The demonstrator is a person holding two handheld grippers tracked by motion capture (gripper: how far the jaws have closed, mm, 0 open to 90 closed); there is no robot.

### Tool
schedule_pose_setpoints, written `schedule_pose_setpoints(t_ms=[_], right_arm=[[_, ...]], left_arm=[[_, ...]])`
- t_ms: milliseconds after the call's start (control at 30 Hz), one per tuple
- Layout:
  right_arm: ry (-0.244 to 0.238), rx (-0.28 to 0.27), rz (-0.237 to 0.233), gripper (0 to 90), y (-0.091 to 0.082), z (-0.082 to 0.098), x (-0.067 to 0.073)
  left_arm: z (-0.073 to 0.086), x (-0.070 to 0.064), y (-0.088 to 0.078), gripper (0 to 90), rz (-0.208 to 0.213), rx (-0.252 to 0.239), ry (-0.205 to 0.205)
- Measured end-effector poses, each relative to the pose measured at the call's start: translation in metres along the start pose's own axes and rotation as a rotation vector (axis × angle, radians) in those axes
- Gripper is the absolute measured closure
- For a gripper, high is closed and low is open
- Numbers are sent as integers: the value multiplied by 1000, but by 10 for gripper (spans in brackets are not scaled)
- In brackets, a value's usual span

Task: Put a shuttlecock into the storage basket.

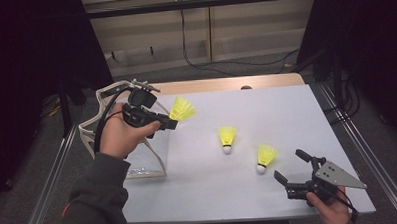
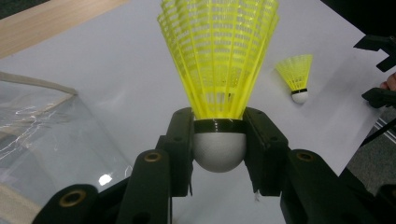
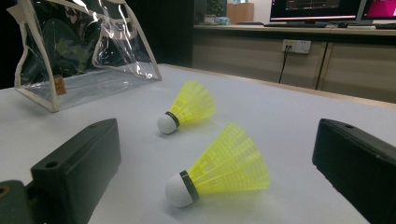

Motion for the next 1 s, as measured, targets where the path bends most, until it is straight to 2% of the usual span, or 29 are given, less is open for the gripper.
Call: schedule_pose_setpoints(t_ms=[300, 700, 1000], right_arm=[[1, -1, -2, 9, 0, 0, 0], [1, -2, -1, 9, 0, 0, 0], [-3, -5, 1, 9, 0, -1, 0]], left_arm=[[-4, 4, -5, 651, -10, -1, -1], [-6, 12, -11, 651, -30, -10, -27], [-7, 20, -15, 651, -60, -15, -47]])
Point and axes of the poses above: each handheld gripper's, and its own axes: y roughly forward along the jaws, z roughly out of its underside, x roughly to its left, the point moved 5 cm from there along y, roughly forward along the jaws, and after that the axes turned 9 degrees about y, right-handed, at the moved point
